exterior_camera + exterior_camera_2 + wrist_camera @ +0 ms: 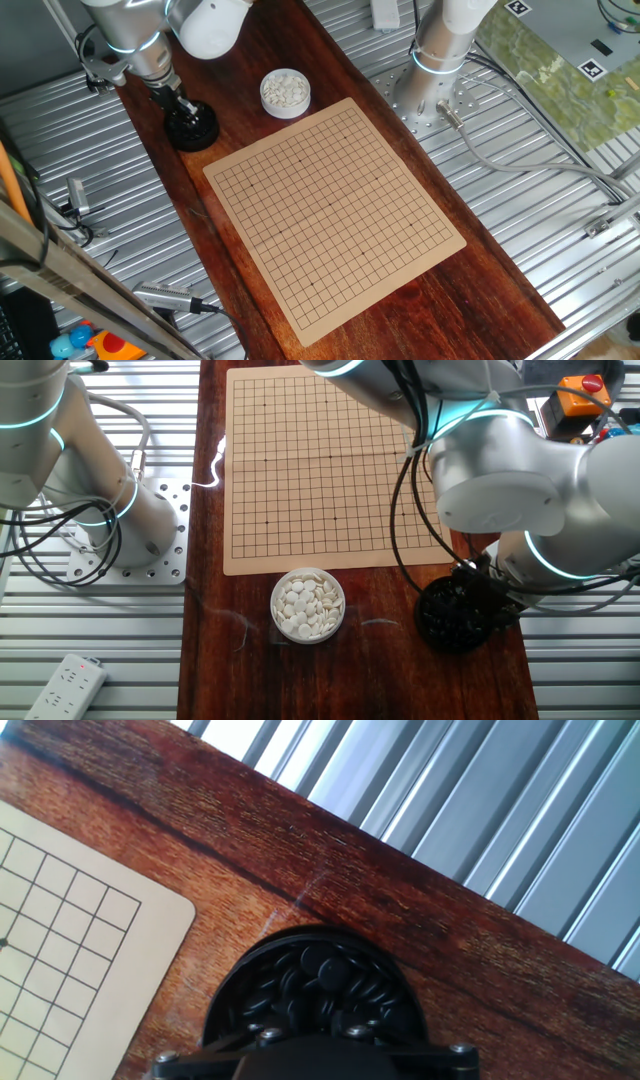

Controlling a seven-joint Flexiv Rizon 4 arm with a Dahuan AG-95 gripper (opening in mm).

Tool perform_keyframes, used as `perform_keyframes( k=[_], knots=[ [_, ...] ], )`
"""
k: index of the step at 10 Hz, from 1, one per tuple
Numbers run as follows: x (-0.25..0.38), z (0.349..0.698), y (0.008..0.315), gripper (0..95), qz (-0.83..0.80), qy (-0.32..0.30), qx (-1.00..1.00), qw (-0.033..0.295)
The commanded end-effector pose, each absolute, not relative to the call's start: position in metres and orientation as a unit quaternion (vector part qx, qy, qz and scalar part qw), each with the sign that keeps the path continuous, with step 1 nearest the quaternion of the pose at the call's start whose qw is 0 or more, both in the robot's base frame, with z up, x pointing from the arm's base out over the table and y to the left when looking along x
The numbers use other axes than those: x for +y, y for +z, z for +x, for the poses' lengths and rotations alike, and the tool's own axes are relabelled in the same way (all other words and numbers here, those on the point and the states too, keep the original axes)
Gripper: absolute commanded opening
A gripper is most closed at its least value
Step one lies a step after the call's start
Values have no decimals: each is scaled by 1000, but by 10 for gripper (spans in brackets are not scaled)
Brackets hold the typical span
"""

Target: Play the first move as black on the 3-4 point in the upper right corner of the Go board

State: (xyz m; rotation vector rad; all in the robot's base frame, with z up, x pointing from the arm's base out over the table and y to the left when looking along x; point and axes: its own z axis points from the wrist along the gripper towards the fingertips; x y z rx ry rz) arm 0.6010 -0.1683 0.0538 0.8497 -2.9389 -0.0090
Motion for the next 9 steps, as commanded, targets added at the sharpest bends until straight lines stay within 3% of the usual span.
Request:
perform_keyframes(
  k=[1, 7, 8, 9],
  knots=[
    [-171, 601, 51, 0, 280, -4, -959, 36],
    [-172, 601, 51, 0, 289, -3, -957, 32],
    [-172, 601, 50, 190, 290, -6, -957, 30],
    [-171, 601, 50, 190, 289, -8, -957, 29]
  ],
)
